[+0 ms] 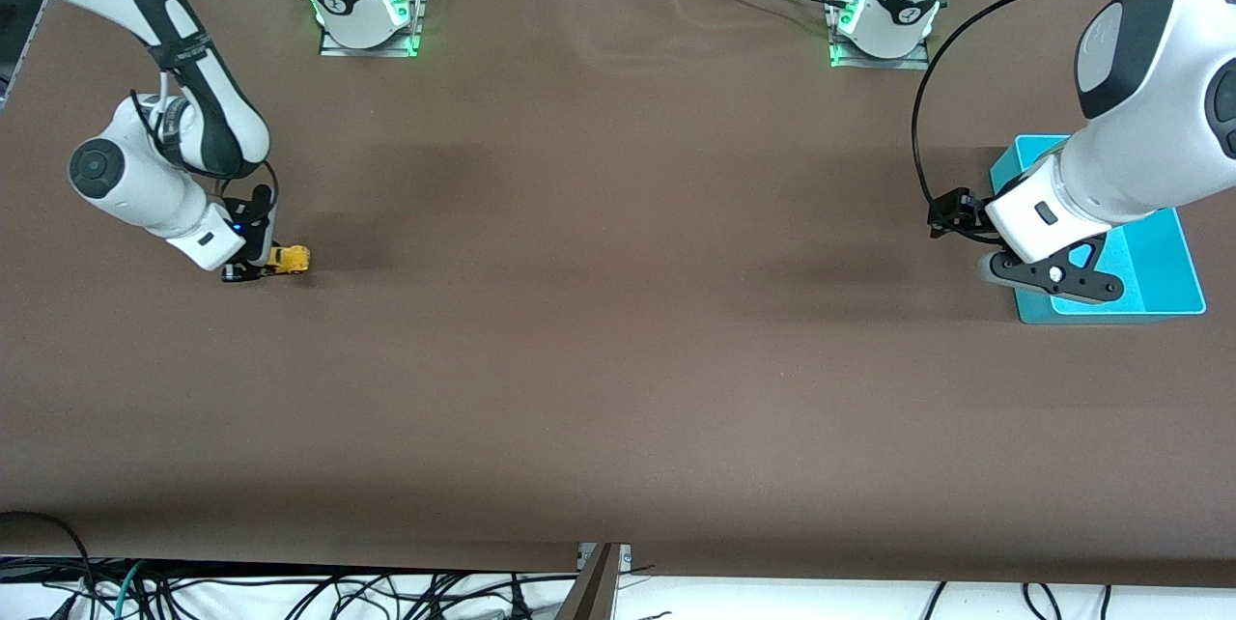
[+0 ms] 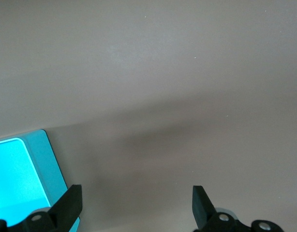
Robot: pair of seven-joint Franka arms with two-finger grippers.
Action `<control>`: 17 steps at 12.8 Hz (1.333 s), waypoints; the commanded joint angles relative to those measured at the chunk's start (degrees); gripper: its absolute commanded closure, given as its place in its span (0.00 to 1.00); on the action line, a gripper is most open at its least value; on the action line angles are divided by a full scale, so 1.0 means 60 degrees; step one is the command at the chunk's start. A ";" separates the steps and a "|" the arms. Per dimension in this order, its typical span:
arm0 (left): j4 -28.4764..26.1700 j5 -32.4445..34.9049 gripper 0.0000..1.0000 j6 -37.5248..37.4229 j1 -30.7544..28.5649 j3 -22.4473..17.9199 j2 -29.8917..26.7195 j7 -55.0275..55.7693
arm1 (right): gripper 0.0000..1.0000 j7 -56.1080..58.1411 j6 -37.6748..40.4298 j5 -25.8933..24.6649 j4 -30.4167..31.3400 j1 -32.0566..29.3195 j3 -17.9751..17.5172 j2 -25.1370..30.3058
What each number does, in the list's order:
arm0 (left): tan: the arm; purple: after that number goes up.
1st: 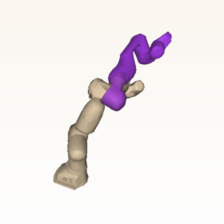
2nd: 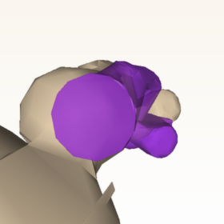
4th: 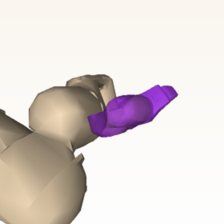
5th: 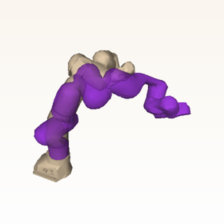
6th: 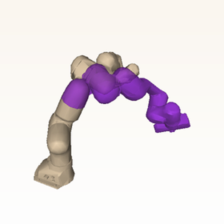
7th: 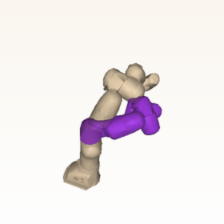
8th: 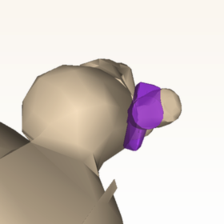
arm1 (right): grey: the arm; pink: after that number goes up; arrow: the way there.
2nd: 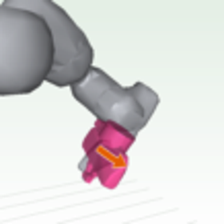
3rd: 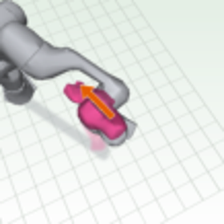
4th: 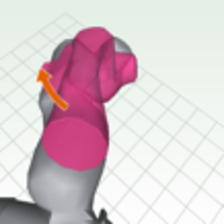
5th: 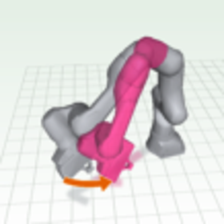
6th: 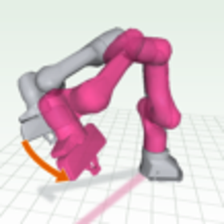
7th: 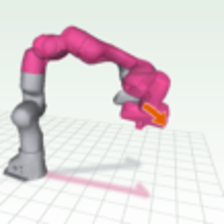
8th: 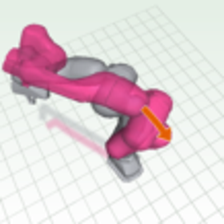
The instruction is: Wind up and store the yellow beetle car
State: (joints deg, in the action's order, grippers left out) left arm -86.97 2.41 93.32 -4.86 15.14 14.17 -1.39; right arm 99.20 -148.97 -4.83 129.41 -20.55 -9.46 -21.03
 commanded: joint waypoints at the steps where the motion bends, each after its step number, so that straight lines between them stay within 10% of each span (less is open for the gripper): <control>1: 0.0227 0.0140 0.00 -0.0070 0.0004 0.0025 0.0084 -0.0061 | 0.76 0.0736 -0.0060 -0.0001 -0.0153 -0.0822 -0.0298 -0.1007; 7: 0.0227 0.0140 0.00 -0.0070 -0.0055 0.0025 0.0084 -0.0075 | 0.67 0.0664 0.0465 0.0306 -0.0605 -0.0838 -0.0678 -0.0978; 8: 0.0227 0.0140 0.00 -0.0070 -0.0055 0.0025 0.0084 -0.0075 | 0.53 0.0663 0.0932 0.0481 -0.0897 -0.0838 -0.0810 -0.0978; 9: 0.0227 0.0140 0.00 -0.0070 -0.0055 0.0025 0.0084 -0.0075 | 0.12 0.0620 0.1444 0.0599 -0.1248 -0.0838 -0.0927 -0.0963; 10: 0.0227 0.0140 0.00 -0.0070 -0.0069 0.0025 0.0084 -0.0075 | 0.00 0.0576 0.1928 0.0687 -0.1658 -0.0838 -0.1131 -0.0905; 17: 0.0227 0.0140 0.00 -0.0070 -0.0055 0.0025 0.0084 -0.0075 | 0.00 -0.0171 0.5914 0.0717 -0.4355 -0.0823 -0.1778 -0.0304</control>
State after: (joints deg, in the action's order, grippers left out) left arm -86.92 2.41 93.32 -4.98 14.99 14.18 -1.39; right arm 98.78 -117.20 -1.22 105.28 -24.54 -19.32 -23.17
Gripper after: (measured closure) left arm 0.000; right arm 0.000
